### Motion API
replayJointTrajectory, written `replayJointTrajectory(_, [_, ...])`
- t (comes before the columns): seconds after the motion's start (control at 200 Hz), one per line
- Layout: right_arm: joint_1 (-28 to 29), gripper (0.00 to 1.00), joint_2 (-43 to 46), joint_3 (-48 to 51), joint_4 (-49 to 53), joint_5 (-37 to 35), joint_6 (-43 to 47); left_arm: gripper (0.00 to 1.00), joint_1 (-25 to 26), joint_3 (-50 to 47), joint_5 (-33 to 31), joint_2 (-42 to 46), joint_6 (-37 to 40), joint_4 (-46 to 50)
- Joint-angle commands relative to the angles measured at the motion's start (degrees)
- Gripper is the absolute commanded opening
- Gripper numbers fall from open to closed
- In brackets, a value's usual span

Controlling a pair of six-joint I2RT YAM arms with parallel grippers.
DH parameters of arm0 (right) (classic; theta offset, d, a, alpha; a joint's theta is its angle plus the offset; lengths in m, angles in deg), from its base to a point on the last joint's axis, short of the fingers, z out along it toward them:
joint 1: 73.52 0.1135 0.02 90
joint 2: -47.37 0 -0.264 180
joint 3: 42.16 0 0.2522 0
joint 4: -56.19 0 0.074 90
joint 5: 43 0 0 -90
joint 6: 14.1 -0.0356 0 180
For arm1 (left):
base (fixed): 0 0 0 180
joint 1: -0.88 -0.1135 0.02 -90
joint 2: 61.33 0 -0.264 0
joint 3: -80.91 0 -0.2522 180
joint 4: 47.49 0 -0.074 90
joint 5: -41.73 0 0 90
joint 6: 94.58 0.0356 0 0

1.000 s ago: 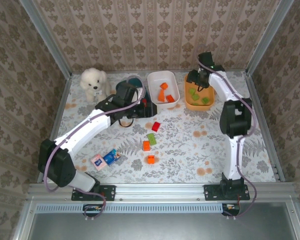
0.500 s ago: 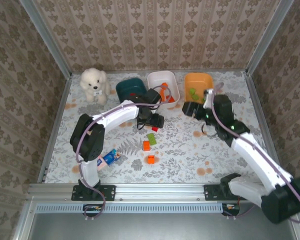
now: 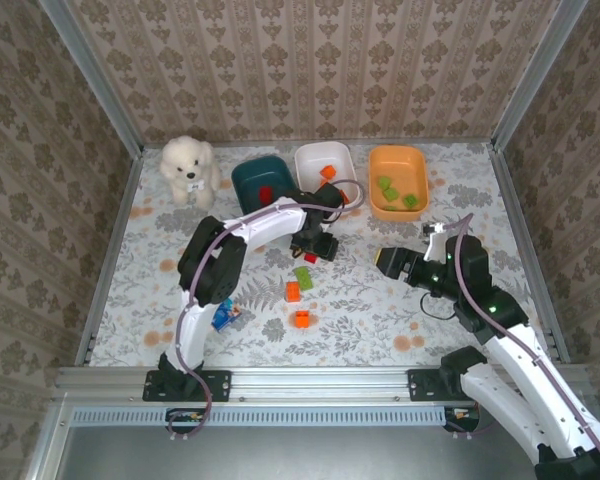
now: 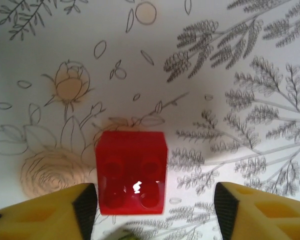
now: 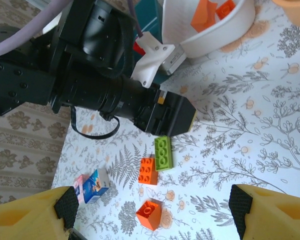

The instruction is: Sort the legos into containers by color

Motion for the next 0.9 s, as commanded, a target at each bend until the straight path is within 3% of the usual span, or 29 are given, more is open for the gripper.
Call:
replayJointTrajectory(0.0, [-0.07, 0.82, -1.58, -1.2, 1.22, 1.67, -0.36, 0.52, 0.16, 3.08, -2.71, -2.49, 1.56, 3.75])
replayJointTrajectory(0.15, [-0.16, 0.82, -2.95, -2.15, 1.19, 2.22, 0.81, 0.36, 0.51, 4.06, -4.65, -3.13, 1.9, 3.89])
replayJointTrajectory(0.325, [-0.18, 0.82, -4.53, -2.37, 0.06, 2.81, 0.64, 0.3, 0.93, 4.81, -6.2, -3.11, 2.42, 4.29])
replayJointTrajectory(0.69, [-0.21, 0.82, -6.71, -4.61, 0.56, 4.02, 3.15, 0.29, -0.21, 9.39, -8.36, 3.04, 0.57, 7.61])
replayJointTrajectory(0.895, [-0.07, 0.81, -9.97, -5.52, 0.22, 5.01, 4.6, 0.29, -7.9, 10.91, -3.56, 6.88, -3.15, 6.44])
